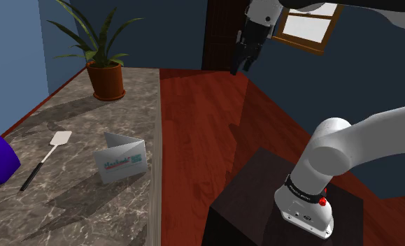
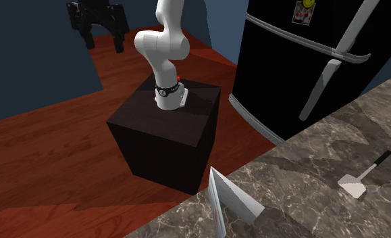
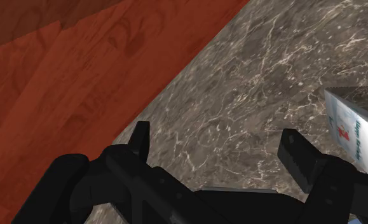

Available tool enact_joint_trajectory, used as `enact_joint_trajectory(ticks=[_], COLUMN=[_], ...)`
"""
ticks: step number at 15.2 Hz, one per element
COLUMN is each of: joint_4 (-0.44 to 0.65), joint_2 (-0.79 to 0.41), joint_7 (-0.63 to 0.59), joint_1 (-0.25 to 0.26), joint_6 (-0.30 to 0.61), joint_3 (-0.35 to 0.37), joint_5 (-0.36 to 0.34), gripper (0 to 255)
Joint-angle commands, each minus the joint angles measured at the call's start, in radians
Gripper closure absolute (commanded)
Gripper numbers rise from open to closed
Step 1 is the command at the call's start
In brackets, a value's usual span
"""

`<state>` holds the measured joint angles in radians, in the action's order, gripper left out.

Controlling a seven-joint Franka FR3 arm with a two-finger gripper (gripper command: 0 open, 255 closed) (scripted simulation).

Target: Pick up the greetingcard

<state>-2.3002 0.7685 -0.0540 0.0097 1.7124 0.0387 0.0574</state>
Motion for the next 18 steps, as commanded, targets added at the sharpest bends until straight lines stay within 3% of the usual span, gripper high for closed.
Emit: enact_joint_trajectory(ticks=[1,10,18], joint_4=[0.000,0.098,0.246], joint_2=[0.000,-0.275,-0.538], joint_7=[0.000,-0.028,-0.063], joint_1=[0.000,0.064,0.111], joint_6=[0.000,0.129,0.202], joint_3=[0.000,0.108,0.203], joint_5=[0.000,0.040,0.030], gripper=[0,0,0])
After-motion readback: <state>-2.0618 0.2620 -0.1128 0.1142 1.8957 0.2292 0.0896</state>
